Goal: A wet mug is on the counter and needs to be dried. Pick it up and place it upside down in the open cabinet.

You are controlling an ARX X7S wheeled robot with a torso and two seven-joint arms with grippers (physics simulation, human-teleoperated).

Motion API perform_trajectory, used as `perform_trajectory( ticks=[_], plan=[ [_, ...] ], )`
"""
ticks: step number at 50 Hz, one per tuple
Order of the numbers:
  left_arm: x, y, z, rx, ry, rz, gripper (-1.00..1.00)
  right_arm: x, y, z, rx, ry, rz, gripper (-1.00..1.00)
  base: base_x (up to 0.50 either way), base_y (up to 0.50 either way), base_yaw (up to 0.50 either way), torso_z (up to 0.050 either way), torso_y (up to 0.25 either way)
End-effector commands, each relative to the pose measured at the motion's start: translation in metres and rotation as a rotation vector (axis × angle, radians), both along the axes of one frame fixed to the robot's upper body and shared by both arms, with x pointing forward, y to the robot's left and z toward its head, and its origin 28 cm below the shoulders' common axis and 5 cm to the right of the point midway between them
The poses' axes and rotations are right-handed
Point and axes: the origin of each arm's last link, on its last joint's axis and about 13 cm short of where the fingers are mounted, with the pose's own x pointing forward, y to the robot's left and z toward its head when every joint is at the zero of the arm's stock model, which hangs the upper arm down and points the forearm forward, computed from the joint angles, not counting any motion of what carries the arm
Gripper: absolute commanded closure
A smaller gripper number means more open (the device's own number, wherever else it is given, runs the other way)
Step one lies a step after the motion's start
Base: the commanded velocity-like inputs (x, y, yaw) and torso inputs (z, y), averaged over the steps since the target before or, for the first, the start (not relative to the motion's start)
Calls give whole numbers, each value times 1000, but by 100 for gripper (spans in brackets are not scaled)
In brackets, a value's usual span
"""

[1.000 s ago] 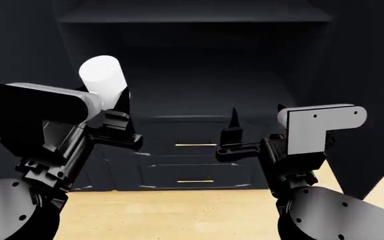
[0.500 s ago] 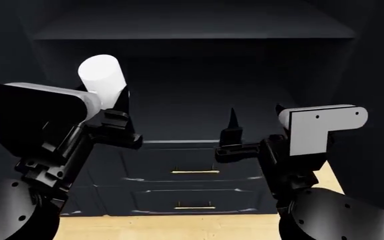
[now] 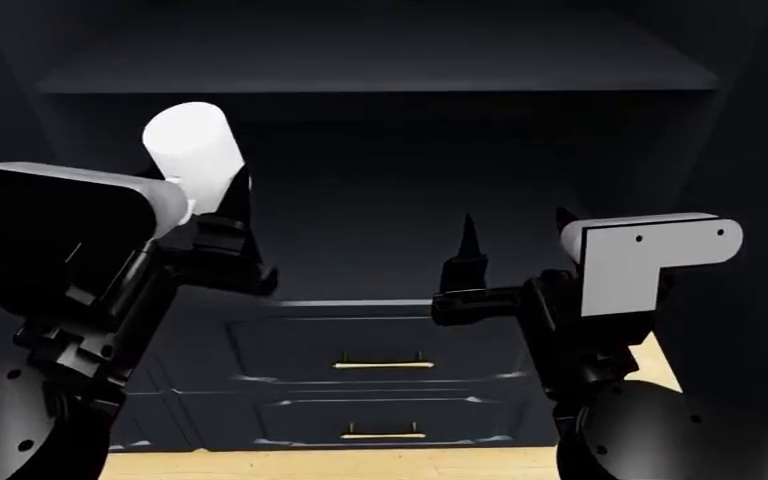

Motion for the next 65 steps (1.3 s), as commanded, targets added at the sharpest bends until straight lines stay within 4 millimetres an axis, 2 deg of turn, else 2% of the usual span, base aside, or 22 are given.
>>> perform_trajectory(
  ticks=[1,5,24,34,58,65],
  plan=[
    [-4,-1,18,-16,-47,3,100,0,1,0,-6,-4,-7,-100,0,0,0,0,0],
    [-3,-3,30,-17,-62,-5,100,0,1,0,-9,-2,-7,-100,0,0,0,0,0],
    [27,-9,97,-22,-73,-23,100,3,0,-2,-14,10,-8,-100,0,0,0,0,1],
    [29,-9,121,-35,-96,-13,100,3,0,-2,-16,13,2,-100,25,0,0,0,0],
    [38,-10,119,-21,-59,-1,100,1,0,-2,-21,17,17,-100,500,-7,0,0,1],
    [40,-10,116,-20,-52,0,100,-5,-1,-7,-12,20,28,-100,500,-7,0,0,1]
  ],
)
